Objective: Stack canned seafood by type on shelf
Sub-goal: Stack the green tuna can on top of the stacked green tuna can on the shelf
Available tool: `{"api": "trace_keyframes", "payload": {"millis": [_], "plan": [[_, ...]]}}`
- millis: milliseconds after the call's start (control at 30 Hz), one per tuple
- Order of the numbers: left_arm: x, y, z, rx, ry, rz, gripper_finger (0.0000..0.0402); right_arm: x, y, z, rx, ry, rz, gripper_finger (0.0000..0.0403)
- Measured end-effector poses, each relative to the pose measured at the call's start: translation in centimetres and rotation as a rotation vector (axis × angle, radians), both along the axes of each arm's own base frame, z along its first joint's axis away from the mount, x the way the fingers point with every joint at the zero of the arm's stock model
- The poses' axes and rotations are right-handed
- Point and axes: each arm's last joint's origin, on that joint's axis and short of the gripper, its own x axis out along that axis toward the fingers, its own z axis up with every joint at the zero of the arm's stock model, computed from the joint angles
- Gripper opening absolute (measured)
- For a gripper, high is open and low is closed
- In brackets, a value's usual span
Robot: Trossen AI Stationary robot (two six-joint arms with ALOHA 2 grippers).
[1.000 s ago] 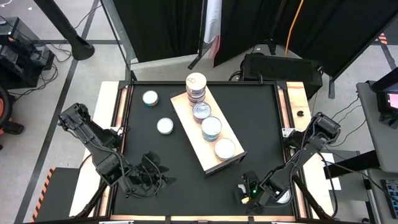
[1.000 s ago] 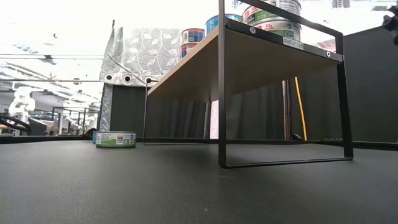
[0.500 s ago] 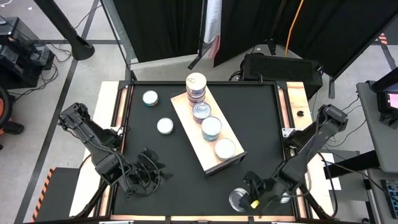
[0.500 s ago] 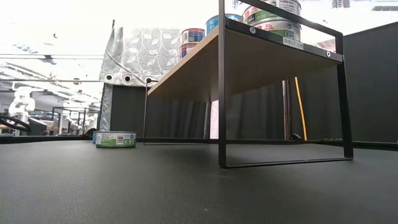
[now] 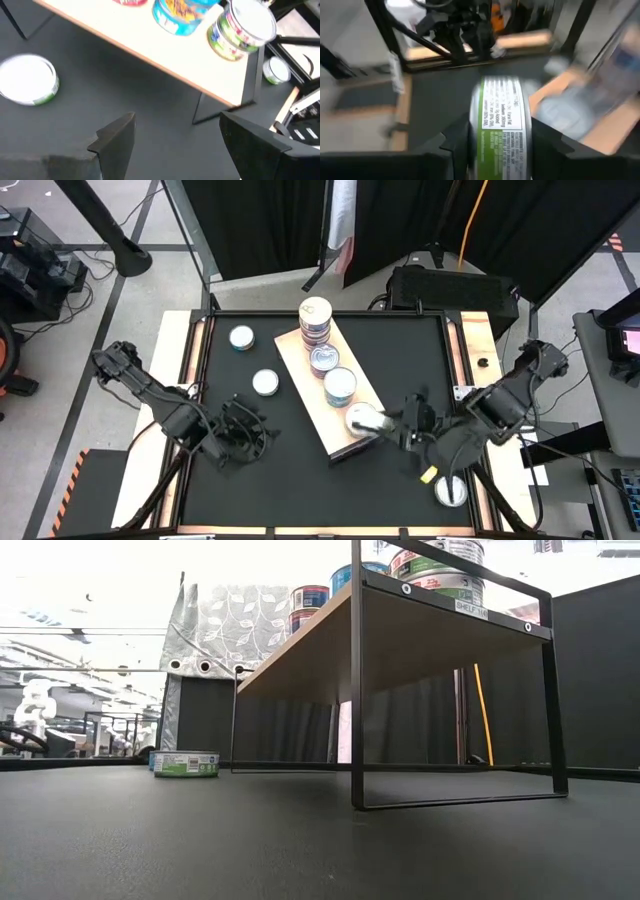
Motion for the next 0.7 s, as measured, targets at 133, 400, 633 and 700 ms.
{"api": "trace_keyframes", "payload": {"millis": [133,400,633,700], "plan": [[0.0,1.1,0.6,0.008,-0.012,0.008,0.0287,1.0,-1.3,-0.2,-0.287,0.079,0.085,0.0135],[-0.1,1.5,1.0,0.006,-0.021,0.014,0.0287,3.6,-1.3,-3.7,-0.538,0.325,0.166,0.0139],[-0.1,1.5,1.0,0.007,-0.021,0.014,0.0287,4.8,-0.6,-6.1,-0.606,0.453,0.174,0.0138],[-0.1,1.5,1.0,0.007,-0.020,0.014,0.0287,5.0,-0.4,-6.4,-0.609,0.464,0.176,0.0138]]}}
